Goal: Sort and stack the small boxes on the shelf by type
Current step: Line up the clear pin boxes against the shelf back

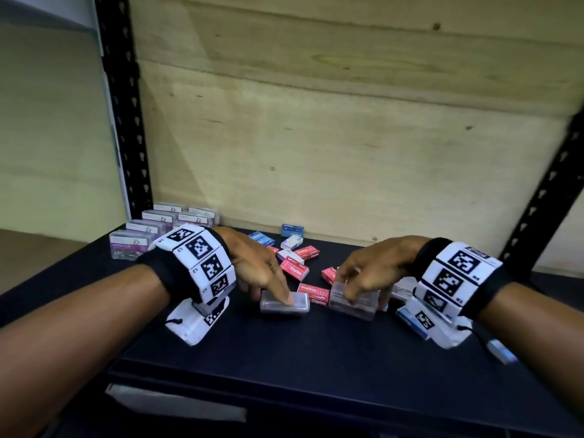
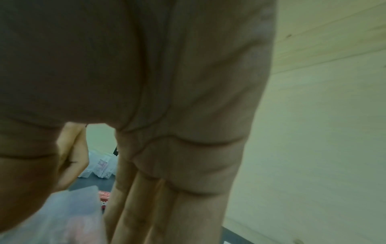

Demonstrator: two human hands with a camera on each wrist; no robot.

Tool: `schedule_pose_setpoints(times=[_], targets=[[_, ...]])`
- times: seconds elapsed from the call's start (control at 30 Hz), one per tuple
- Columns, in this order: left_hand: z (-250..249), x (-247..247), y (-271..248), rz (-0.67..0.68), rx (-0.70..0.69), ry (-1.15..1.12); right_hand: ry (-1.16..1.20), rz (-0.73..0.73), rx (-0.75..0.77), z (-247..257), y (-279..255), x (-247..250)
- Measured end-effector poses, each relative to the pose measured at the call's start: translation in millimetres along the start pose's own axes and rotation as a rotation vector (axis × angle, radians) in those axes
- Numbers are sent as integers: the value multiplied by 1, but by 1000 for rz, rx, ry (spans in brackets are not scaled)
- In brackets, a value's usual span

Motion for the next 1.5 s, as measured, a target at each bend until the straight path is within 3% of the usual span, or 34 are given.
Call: schedule_pose_setpoints(times=[0.33,0.5,0.67,0.9,1.2,1.5], targets=[[4,11,6,-75,-20,-118,46,-35,-33,-11,2,2],[1,14,8,-93,-45,42,11,12,-49,-14,7,-2],[13,21,-1,-95,-37,45,-32,12,-26,3,6,6],[82,36,-45,-130,125,8,-98,18,82,62,18,22],[185,41,-99,-227,352,-58,-256,-106,351,175,59,30],[236,38,-108,-222,465,-104,-327,-137,423,237,90,23]])
Point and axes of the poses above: each hand's wrist, its own y-axis towards the middle knuckle, its own x-axis out of the back of the hand, z = x × y, the point moved 9 cm from there along y, towards the middle knuckle, and after that the axes turned 7 degrees about z, right-handed, at the moved point
